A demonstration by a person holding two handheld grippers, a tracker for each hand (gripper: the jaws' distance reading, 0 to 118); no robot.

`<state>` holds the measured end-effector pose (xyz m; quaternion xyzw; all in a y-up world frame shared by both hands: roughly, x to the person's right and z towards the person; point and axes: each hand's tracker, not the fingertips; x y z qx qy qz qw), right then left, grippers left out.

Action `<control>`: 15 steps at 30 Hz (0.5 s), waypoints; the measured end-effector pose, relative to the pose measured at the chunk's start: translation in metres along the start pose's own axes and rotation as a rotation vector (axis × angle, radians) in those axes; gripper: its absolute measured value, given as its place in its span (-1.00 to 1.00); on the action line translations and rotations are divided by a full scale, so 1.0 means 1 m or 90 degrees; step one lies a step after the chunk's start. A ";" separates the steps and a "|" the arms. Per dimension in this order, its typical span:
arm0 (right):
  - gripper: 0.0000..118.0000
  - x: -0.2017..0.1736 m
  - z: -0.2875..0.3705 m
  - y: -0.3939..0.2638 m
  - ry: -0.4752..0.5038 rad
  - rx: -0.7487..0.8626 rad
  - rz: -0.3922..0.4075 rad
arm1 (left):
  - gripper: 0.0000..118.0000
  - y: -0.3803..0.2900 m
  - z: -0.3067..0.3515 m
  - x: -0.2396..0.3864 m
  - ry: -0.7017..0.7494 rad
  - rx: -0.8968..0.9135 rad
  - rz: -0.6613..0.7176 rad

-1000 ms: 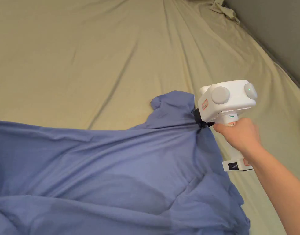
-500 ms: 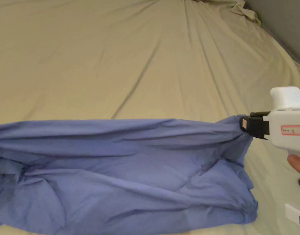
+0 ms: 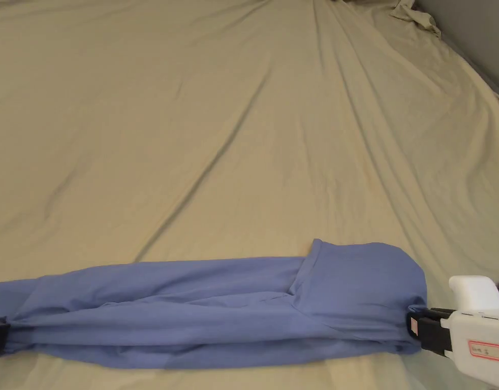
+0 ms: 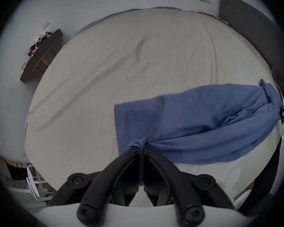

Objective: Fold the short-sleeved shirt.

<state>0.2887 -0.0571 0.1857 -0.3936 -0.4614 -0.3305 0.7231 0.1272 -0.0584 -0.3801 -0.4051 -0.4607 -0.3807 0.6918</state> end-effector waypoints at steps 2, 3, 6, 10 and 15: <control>-0.89 -0.004 0.004 0.008 0.001 -0.006 0.000 | -0.88 0.000 0.000 -0.001 -0.007 -0.004 0.021; -0.50 -0.005 0.007 0.010 -0.005 -0.010 0.006 | -0.50 -0.002 0.002 -0.002 -0.007 0.005 0.041; 0.97 -0.018 0.025 0.014 -0.055 0.024 0.054 | 0.49 -0.007 0.029 -0.002 0.013 0.096 0.025; 0.97 -0.034 0.063 0.038 -0.057 0.117 0.065 | 0.49 0.010 0.090 0.004 0.068 0.213 0.023; 0.96 -0.060 0.107 0.068 -0.051 0.274 0.063 | 0.58 0.041 0.157 0.015 0.124 0.377 -0.011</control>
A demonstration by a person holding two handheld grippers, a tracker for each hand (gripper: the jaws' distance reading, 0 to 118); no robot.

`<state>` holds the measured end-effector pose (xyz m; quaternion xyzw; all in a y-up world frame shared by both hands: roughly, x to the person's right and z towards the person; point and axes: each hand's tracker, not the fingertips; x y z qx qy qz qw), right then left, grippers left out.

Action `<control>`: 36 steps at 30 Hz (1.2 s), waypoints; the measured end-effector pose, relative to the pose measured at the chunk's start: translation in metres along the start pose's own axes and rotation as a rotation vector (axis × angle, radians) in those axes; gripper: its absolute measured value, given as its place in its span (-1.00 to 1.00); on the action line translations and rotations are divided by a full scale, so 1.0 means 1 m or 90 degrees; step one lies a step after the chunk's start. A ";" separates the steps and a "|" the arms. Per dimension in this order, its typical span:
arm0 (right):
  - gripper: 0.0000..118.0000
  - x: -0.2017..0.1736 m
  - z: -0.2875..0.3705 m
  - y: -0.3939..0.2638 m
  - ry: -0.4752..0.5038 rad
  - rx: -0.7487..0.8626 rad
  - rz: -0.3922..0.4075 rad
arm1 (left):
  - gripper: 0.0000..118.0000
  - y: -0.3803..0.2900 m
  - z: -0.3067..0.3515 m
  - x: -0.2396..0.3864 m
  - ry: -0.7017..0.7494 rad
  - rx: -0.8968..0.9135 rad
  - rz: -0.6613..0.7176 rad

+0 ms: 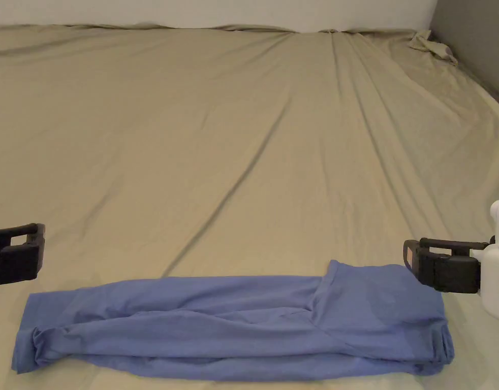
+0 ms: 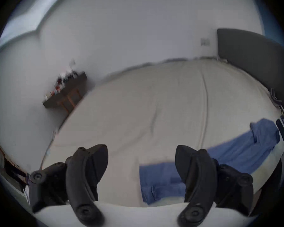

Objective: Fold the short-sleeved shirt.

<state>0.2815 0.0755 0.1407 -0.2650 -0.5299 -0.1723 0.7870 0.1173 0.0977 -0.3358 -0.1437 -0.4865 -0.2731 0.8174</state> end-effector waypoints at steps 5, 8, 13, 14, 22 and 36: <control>-0.96 -0.016 0.017 0.023 0.019 0.053 0.022 | -1.00 0.017 0.008 0.002 -0.032 0.034 0.010; -0.96 -0.017 0.011 0.019 0.028 0.055 -0.001 | -1.00 0.016 0.004 -0.001 -0.028 0.018 0.014; -0.96 -0.022 0.002 0.006 0.069 0.018 -0.015 | -1.00 -0.004 -0.004 -0.028 -0.163 -0.019 0.151; -0.96 -0.023 0.001 0.003 0.079 0.011 -0.018 | -1.00 -0.011 -0.009 -0.039 -0.217 -0.035 0.200; -0.96 -0.045 -0.014 -0.013 0.127 -0.056 -0.023 | -1.00 -0.123 -0.069 -0.118 -0.524 -0.169 0.508; -0.96 -0.098 -0.055 -0.014 0.190 -0.130 -0.011 | 0.69 -0.207 -0.179 -0.075 -0.659 -0.272 0.705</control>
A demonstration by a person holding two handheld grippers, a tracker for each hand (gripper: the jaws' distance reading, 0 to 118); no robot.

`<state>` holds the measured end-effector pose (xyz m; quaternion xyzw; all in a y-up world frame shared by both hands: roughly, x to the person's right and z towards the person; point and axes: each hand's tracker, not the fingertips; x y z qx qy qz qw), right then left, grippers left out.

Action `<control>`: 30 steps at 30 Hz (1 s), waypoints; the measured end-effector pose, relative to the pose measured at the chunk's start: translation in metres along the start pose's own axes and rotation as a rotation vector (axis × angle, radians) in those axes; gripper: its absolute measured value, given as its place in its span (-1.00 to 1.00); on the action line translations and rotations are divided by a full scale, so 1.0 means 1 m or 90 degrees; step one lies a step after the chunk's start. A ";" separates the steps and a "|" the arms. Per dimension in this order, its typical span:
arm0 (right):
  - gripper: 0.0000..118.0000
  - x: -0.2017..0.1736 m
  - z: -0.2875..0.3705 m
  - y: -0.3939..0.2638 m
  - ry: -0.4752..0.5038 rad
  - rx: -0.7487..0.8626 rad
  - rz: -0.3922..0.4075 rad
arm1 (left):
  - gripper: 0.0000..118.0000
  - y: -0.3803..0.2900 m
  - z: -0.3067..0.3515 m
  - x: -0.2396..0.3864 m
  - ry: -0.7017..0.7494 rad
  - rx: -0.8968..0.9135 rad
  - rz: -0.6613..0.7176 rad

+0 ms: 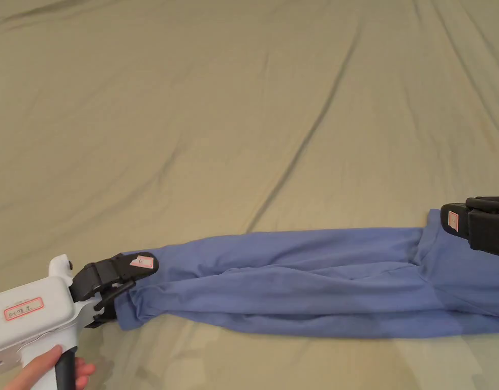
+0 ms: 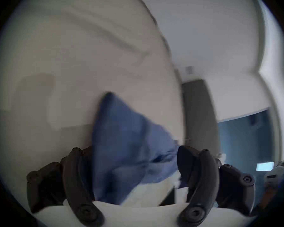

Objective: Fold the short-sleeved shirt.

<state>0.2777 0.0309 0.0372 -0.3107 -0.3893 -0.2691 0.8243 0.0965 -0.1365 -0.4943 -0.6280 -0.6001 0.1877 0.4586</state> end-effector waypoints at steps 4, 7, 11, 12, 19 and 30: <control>-0.96 -0.002 -0.008 0.006 0.008 -0.004 0.003 | -0.39 -0.004 -0.034 0.021 0.113 -0.042 -0.116; -0.96 0.001 -0.011 0.007 0.005 -0.009 0.007 | -0.74 -0.007 -0.031 0.032 0.129 -0.041 -0.113; -0.96 0.008 -0.015 0.007 0.008 -0.018 0.011 | -0.74 0.002 0.003 0.051 0.215 -0.030 -0.156; -0.96 0.010 -0.016 0.006 0.008 -0.020 0.011 | -0.74 0.004 0.014 0.055 0.218 -0.027 -0.155; -0.96 0.026 -0.012 -0.001 0.028 -0.012 -0.006 | -0.74 0.017 0.065 0.100 0.412 0.047 -0.217; -0.96 0.068 0.011 -0.017 0.025 0.013 -0.050 | -0.74 -0.097 -0.116 0.216 0.738 -0.070 -0.627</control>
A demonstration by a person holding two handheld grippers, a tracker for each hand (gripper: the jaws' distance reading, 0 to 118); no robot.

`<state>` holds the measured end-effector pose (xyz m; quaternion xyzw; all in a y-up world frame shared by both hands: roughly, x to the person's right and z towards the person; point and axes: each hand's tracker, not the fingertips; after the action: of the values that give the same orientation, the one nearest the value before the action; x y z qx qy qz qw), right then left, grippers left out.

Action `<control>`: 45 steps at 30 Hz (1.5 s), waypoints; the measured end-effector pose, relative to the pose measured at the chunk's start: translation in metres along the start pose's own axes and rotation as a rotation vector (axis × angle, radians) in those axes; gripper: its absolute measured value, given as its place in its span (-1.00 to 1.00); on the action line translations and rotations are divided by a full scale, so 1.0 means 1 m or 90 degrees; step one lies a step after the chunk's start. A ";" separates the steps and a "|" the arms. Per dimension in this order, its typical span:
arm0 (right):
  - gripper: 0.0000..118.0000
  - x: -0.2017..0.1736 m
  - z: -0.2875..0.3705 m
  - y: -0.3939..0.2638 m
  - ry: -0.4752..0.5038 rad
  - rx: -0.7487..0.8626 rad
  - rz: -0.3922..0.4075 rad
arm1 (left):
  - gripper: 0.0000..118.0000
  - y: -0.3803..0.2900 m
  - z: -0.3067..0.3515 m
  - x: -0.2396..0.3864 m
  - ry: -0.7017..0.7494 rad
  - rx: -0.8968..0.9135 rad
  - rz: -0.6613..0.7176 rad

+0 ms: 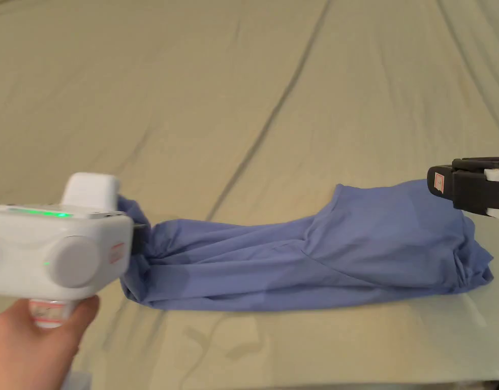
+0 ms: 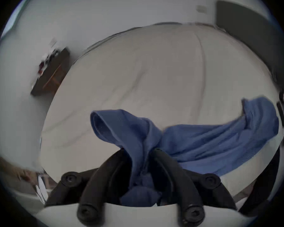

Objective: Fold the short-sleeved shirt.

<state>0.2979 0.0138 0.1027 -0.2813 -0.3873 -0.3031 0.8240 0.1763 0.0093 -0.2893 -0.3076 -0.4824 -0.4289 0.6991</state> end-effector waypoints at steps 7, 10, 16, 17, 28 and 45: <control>-0.96 0.029 0.012 -0.009 -0.016 0.009 -0.033 | -0.74 0.018 -0.039 0.100 -0.188 -0.058 -0.024; -0.96 0.038 0.011 -0.013 -0.022 0.004 -0.048 | -0.73 0.015 -0.048 0.109 -0.245 -0.085 0.025; -0.96 0.039 0.008 -0.016 -0.014 -0.004 -0.057 | 0.43 0.006 -0.018 0.036 -0.440 -0.018 0.246; -0.96 0.037 0.008 -0.015 -0.011 -0.002 -0.057 | 0.49 0.005 -0.008 0.021 -0.413 0.015 0.249; -0.96 0.017 0.010 -0.011 0.000 -0.004 -0.028 | -1.00 0.015 -0.048 0.092 -0.184 -0.065 -0.008; -0.96 0.020 0.025 -0.015 -0.005 0.001 -0.040 | -1.00 0.041 0.011 0.169 -0.402 0.006 -0.056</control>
<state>0.2856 0.0156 0.1356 -0.2698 -0.3997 -0.3274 0.8126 0.2367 -0.0144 -0.1280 -0.4011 -0.6906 -0.3399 0.4967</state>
